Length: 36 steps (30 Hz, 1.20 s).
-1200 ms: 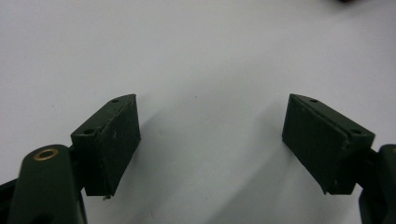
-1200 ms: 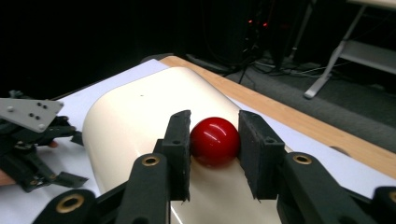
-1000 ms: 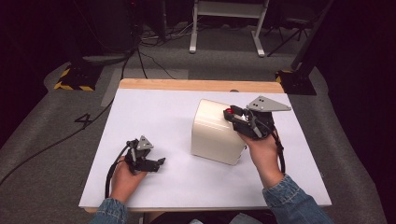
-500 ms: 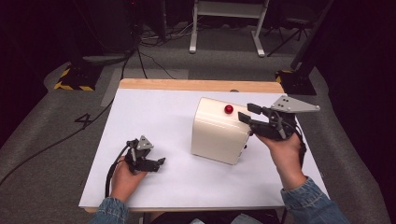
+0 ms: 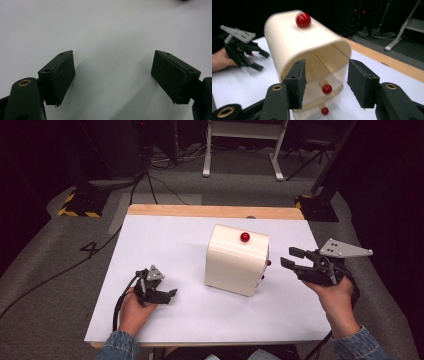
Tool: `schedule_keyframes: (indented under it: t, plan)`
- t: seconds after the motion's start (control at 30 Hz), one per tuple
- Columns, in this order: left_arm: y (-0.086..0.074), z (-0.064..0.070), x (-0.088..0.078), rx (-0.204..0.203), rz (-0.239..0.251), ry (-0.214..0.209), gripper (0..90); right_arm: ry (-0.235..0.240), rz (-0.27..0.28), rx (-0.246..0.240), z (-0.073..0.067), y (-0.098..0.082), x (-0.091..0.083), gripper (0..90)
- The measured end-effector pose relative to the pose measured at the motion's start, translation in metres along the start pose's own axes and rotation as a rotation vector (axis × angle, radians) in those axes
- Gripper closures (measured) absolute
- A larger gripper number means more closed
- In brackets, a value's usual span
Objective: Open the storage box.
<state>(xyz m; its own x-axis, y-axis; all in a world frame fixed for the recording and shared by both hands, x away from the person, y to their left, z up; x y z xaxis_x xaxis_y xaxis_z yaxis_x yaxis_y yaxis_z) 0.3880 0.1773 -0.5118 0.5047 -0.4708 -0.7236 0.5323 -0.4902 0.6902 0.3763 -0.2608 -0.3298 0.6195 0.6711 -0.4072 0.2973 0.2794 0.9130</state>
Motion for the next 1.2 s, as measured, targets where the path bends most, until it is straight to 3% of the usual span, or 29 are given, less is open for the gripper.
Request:
schedule_keyframes:
  t: [0.1,0.27,0.67,0.77,1.03,1.2]
  plan:
    - [0.0,0.0,0.0,0.001,0.0,0.001,19.3,-0.024,-0.022,0.001,0.008,-0.016,0.001,49.0]
    - [0.0,0.0,0.0,0.001,0.0,0.001,19.3,-0.026,-0.073,0.005,0.016,-0.043,0.01,48.3]
    - [0.0,0.0,0.0,-0.001,0.0,0.0,19.3,0.063,-0.164,0.032,0.031,-0.093,0.045,51.4]
    - [0.0,0.0,0.0,-0.002,0.001,0.0,19.3,0.091,-0.189,0.017,0.029,-0.1,0.055,52.9]
    - [0.0,0.0,0.0,-0.001,0.001,0.0,19.3,0.184,-0.189,-0.05,0.025,-0.107,0.082,60.4]
    - [0.0,0.0,0.0,0.001,0.0,0.001,19.3,0.21,-0.19,-0.045,0.025,-0.111,0.092,65.2]
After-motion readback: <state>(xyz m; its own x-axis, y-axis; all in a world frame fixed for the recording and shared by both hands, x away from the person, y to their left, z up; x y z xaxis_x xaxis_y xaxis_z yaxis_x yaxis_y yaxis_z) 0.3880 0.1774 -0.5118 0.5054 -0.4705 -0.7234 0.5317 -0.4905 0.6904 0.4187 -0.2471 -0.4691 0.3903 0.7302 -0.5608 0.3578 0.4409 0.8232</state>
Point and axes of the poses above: each handheld gripper's, and its own axes: x roughly forward along the jaws, y roughly out of its top, z roughly to its right, the point moved 4 cm from there along x, roughly forward along the jaws, and after that the axes turned 2 degrees about x, right-handed, at the moved point
